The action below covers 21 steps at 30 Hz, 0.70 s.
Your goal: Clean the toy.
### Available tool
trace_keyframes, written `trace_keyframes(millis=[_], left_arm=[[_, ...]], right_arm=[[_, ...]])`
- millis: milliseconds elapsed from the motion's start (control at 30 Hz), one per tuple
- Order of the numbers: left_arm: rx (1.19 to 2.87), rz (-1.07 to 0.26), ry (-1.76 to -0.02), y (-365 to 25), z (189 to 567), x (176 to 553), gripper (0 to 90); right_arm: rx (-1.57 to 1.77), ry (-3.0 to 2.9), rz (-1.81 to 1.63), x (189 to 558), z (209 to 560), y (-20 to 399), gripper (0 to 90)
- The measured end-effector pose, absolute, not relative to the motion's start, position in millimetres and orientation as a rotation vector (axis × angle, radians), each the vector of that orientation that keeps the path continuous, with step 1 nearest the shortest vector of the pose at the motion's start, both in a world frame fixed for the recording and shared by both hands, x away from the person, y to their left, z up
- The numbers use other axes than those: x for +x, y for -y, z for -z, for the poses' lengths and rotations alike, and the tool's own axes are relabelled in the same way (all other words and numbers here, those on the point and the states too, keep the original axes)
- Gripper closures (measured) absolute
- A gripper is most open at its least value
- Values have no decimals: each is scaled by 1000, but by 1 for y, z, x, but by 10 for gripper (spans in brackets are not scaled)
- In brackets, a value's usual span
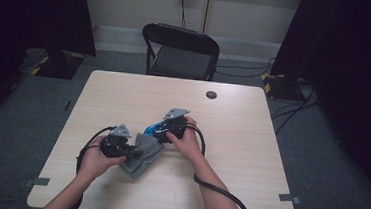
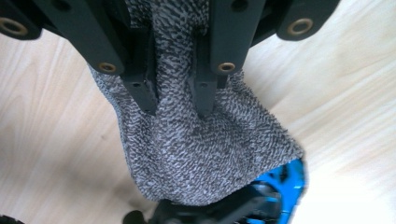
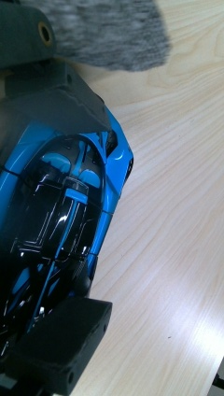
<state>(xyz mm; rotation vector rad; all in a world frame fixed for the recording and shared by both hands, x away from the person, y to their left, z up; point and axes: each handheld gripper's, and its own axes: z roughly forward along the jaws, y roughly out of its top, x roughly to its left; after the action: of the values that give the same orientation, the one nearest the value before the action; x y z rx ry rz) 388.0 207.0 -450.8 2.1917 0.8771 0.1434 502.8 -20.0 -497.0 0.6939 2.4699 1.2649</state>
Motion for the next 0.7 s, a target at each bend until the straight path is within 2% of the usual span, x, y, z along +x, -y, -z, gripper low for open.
trace_keyframes(millis=[167,233,333,467,700], left_arm=[[2162,-175,-904,-219,443,389,745],[2148,-187,-923,-224,440,391,743],[2125,-192,-937,-230,436,393,743],[2106,-239,-968,-239,426,403,742],[2065,-276,-1034,-247,418,432,742]], right_arm=[[692,-2502,-1187,503,490,19,114],[678,-2537,-1134,502,484,21,155],[687,-2533,-1136,501,482,25,140],[765,-2504,-1164,498,480,36,141],[824,-2493,-1166,491,482,31,142]])
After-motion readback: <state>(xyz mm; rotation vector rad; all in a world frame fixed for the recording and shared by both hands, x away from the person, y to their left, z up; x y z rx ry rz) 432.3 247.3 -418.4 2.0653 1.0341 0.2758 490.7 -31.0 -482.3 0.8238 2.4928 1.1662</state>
